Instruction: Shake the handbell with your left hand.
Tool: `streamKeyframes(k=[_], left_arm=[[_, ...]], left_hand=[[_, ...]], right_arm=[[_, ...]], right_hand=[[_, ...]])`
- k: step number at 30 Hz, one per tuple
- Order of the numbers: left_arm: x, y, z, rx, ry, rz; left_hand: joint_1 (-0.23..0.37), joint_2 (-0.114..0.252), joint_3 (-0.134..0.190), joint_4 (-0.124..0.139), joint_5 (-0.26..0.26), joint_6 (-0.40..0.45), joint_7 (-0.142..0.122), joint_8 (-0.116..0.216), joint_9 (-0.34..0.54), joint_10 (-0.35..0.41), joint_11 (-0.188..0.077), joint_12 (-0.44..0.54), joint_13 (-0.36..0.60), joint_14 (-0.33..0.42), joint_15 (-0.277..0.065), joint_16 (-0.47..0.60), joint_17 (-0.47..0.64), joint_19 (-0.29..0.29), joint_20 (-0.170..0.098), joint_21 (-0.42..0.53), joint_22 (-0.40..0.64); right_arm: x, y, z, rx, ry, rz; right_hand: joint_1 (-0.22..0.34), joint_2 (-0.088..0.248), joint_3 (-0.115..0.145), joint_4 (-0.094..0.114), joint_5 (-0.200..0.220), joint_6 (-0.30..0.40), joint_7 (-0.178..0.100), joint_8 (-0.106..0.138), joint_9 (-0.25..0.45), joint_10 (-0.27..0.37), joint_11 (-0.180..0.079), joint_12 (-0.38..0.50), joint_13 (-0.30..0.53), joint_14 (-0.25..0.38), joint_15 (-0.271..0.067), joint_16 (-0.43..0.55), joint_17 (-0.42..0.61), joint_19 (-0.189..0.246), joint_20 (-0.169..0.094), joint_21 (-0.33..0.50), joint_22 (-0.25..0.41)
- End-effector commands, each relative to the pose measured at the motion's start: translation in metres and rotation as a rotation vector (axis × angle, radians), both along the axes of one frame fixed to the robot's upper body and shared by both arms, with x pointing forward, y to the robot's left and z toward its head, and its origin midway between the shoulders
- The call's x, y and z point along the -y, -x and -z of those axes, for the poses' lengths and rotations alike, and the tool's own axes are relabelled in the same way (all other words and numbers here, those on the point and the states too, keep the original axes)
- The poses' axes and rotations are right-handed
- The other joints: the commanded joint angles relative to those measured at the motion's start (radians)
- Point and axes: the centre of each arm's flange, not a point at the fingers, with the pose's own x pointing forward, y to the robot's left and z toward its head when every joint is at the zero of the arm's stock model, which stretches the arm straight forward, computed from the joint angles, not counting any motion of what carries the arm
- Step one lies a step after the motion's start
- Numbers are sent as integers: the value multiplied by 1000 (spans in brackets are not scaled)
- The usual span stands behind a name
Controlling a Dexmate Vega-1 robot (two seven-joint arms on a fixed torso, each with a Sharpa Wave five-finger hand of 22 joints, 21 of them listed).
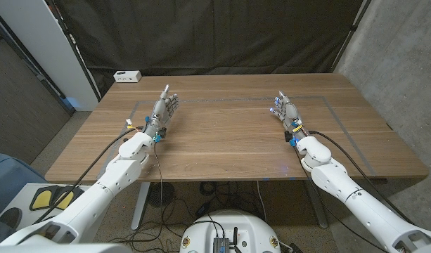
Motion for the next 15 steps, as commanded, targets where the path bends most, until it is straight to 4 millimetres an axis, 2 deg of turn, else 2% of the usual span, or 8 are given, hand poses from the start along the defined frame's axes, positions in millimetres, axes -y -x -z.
streamKeyframes(k=[1, 6, 8, 15], left_arm=[[10, 6, -7, 4, -20, -4], [21, 24, -7, 23, -47, -32], [22, 30, -8, 35, -70, -47], [12, 35, -15, 77, -45, -34]], left_hand=[[7, 7, 11, -4, 0, 28, 41, 9, 5, 24, 5, 14, 3, 28, -2, 8, 4, 31, 5, 15, 1], [17, 12, 14, -9, -3, 54, 42, 12, 4, 57, 11, 22, 3, 60, 2, 13, 4, 67, 9, 23, 1], [20, 13, 15, -11, -4, 61, 40, 11, 4, 65, 6, 24, 3, 73, 0, 15, 3, 83, 11, 27, 1], [33, 16, 17, -20, -9, 100, 40, 15, 4, 111, 2, 35, 3, 120, -7, 20, 3, 137, 7, 38, 1]], right_arm=[[7, 4, -7, 16, 7, -11], [15, 6, -10, 31, 3, -17], [19, 7, -10, 33, 5, -17], [19, 10, -9, 29, -3, -4]], right_hand=[[11, -5, 5, -1, 2, 29, 1, 10, 6, 10, 4, 5, 6, 9, 3, 6, 3, 7, -1, 1, 2], [13, -2, 6, -2, 2, 31, -4, 10, 6, 13, 4, 5, 5, 12, 4, 7, 3, 10, 0, 1, 2], [14, 0, 7, -2, 2, 30, -6, 9, 6, 16, 5, 6, 5, 15, 3, 8, 3, 14, 0, 2, 2], [17, 3, 9, -3, 2, 30, -7, 8, 6, 23, 3, 8, 5, 19, 2, 9, 3, 17, 0, 2, 2]])
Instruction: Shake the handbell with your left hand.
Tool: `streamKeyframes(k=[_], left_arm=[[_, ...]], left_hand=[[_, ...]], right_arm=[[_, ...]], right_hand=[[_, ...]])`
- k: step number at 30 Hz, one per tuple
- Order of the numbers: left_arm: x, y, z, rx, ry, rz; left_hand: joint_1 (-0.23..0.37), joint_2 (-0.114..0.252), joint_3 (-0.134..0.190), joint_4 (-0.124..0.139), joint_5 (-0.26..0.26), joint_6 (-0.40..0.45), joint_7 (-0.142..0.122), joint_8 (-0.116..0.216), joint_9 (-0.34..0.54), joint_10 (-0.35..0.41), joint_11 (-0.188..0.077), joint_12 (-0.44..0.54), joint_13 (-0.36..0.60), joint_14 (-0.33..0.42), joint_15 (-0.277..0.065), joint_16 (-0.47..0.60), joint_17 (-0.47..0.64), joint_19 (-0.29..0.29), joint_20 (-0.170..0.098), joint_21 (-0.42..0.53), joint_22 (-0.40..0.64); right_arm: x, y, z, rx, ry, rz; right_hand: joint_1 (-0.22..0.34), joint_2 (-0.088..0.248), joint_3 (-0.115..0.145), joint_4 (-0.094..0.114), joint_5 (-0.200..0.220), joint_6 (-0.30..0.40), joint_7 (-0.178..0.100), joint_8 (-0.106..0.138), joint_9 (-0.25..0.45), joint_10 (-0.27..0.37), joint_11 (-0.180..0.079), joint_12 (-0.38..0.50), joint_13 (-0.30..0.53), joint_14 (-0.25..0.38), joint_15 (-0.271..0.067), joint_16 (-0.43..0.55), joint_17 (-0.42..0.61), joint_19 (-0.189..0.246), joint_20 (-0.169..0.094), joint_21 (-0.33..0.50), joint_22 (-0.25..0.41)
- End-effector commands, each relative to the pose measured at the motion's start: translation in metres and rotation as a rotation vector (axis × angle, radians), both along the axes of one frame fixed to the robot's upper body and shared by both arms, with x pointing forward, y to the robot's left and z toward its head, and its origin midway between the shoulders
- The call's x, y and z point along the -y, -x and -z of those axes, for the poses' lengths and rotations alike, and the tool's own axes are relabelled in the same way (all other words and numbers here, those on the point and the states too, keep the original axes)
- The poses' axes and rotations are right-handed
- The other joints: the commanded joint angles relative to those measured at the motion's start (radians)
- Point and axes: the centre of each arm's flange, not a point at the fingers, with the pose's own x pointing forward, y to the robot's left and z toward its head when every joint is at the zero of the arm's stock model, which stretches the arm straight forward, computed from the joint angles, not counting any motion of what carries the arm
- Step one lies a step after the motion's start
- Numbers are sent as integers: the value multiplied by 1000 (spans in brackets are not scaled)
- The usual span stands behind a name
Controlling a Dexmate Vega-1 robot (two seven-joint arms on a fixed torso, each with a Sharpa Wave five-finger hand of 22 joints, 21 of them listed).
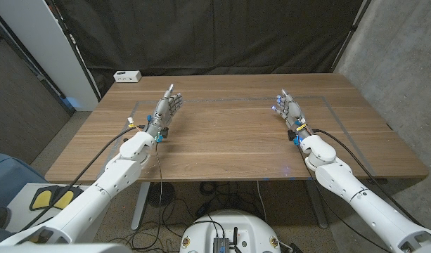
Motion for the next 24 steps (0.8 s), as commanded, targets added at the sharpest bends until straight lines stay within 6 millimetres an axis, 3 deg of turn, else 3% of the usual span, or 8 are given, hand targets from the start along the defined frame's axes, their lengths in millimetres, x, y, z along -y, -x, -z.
streamKeyframes(k=[1, 13, 24], left_arm=[[-5, 17, -9, 57, 7, 4], [-47, 45, -11, 64, 12, -17], [-57, 62, -9, 90, -2, -25]], left_hand=[[18, 1, 5, -9, -2, 19, 33, 7, 4, 28, -4, 13, 3, 28, 1, 6, 3, 29, 5, 10, 1], [26, 3, 7, -14, -5, 38, 29, 6, 5, 48, -7, 15, 4, 54, 0, 6, 3, 49, 17, 10, 1], [31, 6, 9, -17, -7, 50, 27, 5, 5, 62, -9, 16, 4, 72, -5, 7, 3, 60, 21, 8, 1]], right_arm=[[4, 6, -2, 9, -7, 8], [-15, 15, -11, 32, 10, -4], [-18, 23, -10, 42, 26, -1]], right_hand=[[13, -1, 6, 0, 2, 6, -7, 4, 1, 11, 3, 8, 5, 10, 0, 9, 3, 6, 0, 2, 2], [17, 0, 8, -2, 1, 6, -2, 2, 1, 12, 1, 6, 5, 12, -1, 8, 2, 9, -2, 2, 2], [19, 2, 8, -4, 0, 8, -1, 1, 1, 16, 3, 6, 5, 14, -1, 8, 2, 11, 0, 1, 2]])
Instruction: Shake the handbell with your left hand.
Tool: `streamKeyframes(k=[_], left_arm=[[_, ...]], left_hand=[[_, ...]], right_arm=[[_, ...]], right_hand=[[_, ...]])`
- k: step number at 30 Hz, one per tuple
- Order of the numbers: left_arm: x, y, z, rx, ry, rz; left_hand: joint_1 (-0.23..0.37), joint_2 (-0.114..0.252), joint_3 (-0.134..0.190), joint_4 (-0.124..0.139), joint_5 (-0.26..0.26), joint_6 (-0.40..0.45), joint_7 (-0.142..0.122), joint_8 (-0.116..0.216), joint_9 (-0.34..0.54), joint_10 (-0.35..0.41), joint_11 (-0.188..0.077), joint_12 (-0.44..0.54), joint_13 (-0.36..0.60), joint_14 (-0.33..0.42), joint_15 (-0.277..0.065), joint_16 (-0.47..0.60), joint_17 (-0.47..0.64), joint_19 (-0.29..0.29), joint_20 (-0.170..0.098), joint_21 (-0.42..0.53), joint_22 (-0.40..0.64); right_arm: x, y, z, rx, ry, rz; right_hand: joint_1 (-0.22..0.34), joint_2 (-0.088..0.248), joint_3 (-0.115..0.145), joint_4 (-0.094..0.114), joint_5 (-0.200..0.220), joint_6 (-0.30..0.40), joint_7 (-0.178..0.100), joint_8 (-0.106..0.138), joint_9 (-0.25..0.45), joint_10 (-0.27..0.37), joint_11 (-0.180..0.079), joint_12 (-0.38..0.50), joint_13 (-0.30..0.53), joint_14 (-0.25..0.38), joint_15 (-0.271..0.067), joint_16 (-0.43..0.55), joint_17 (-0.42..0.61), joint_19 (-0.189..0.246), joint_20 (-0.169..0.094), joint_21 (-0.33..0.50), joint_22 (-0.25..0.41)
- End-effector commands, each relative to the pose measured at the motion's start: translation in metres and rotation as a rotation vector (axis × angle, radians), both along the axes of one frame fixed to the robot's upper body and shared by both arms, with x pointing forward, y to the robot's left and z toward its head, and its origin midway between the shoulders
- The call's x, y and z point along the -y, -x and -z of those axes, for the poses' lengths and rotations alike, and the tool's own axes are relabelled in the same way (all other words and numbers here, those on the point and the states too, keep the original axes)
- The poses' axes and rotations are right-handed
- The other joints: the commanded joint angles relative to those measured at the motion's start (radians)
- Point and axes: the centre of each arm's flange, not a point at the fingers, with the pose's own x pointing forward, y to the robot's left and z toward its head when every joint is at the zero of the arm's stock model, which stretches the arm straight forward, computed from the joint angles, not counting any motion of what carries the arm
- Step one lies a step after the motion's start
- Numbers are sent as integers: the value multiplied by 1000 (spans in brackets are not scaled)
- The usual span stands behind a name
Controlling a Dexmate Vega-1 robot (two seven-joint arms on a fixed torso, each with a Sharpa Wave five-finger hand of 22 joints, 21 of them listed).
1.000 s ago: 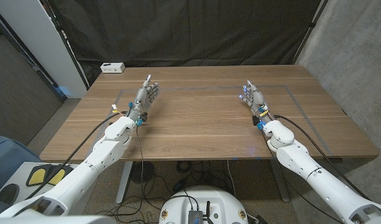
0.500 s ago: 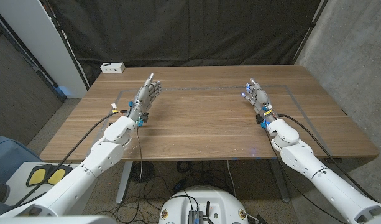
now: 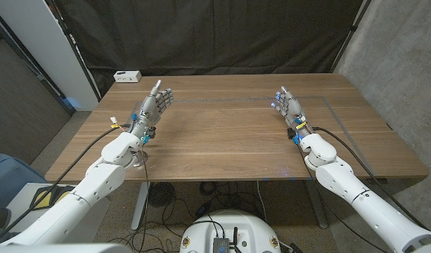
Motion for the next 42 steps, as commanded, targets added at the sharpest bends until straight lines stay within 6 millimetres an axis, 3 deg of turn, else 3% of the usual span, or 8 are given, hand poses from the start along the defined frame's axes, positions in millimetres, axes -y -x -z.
streamKeyframes(k=[1, 42], left_arm=[[-15, 21, 0, 26, -10, -13], [-33, 85, 5, 80, -40, -90]], left_hand=[[14, 0, 5, -5, -1, 10, 19, 5, 5, 13, -1, 6, 4, 9, 1, 4, 3, 10, 4, 2, 1], [24, 6, 9, -12, -5, 24, 15, 0, 6, 26, -6, 2, 5, 23, -5, -4, 4, 18, 9, -6, 1]], right_arm=[[-6, 8, -1, 11, 19, 2], [6, 26, 6, 16, 44, 15]], right_hand=[[14, -3, 7, -2, 0, 8, -1, 1, 1, 8, 1, 6, 5, 9, 4, 8, 2, 12, 0, 1, 2], [22, 1, 9, -6, -2, 17, 0, -1, 1, 18, 2, 4, 4, 18, 6, 7, 2, 18, 2, -2, 2]])
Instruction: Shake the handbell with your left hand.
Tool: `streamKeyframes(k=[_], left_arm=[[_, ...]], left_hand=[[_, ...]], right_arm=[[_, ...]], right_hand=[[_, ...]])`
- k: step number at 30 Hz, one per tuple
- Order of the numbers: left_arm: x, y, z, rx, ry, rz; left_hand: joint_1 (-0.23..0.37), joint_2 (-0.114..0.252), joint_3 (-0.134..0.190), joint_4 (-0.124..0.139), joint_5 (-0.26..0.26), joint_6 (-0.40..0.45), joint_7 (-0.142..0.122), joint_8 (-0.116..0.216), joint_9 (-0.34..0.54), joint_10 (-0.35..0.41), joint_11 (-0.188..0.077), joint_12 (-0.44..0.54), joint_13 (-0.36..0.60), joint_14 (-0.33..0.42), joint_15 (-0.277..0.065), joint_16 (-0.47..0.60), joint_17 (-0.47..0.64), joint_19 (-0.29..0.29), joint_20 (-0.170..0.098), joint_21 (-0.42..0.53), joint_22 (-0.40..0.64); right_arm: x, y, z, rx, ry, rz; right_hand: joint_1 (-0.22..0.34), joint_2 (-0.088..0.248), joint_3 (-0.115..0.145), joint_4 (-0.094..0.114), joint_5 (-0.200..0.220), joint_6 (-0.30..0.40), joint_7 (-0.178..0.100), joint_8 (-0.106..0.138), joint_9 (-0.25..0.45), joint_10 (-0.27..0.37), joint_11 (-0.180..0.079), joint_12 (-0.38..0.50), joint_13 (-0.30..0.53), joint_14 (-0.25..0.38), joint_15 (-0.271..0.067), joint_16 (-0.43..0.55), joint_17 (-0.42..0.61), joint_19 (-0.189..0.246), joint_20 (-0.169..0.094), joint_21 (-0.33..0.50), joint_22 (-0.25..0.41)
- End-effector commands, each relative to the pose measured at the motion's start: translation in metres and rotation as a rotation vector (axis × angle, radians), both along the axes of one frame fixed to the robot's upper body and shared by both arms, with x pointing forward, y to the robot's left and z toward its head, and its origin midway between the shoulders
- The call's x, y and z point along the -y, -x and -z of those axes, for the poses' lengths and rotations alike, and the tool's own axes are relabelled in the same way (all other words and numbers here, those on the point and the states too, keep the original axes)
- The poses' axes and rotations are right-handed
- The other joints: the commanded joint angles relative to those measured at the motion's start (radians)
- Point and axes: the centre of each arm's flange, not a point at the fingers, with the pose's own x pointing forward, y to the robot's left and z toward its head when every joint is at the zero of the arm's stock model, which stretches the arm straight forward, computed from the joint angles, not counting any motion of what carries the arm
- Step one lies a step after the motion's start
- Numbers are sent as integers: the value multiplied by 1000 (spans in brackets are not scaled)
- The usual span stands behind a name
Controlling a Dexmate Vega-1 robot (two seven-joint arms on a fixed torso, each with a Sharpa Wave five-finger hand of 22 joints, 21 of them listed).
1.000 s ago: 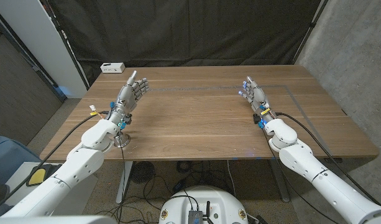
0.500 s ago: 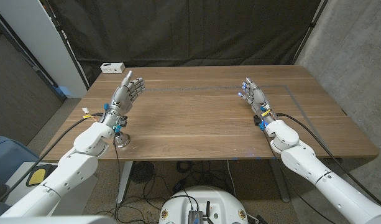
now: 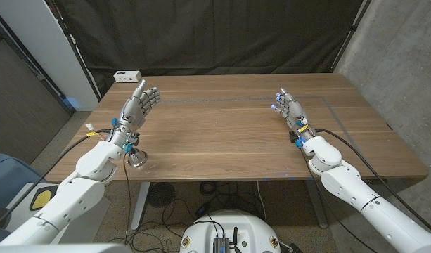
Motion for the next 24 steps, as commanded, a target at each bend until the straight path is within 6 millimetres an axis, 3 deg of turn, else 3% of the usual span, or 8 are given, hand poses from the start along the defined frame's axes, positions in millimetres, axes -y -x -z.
streamKeyframes(k=[1, 24], left_arm=[[-9, 19, 2, 6, -24, -33], [-41, 60, 14, 24, -37, -113]], left_hand=[[7, -1, 2, -5, -1, 13, 16, 0, 6, 10, 1, 2, 5, 7, 0, -4, 1, 7, 1, -2, 1], [12, 1, 3, -9, -4, 20, 13, -3, 6, 15, -1, -1, 6, 18, -1, -6, 1, 14, 7, -6, 1]], right_arm=[[3, 3, 2, 6, -4, 6], [-3, 9, -2, 24, 5, 17]], right_hand=[[11, 1, 6, -3, -2, 6, 0, -1, 1, 10, 1, 4, 4, 8, 4, 7, 2, 5, 1, -2, 2], [18, 6, 9, -4, -3, 22, -3, 2, 2, 14, 2, 2, 4, 13, 3, 7, 2, 12, 1, -2, 2]])
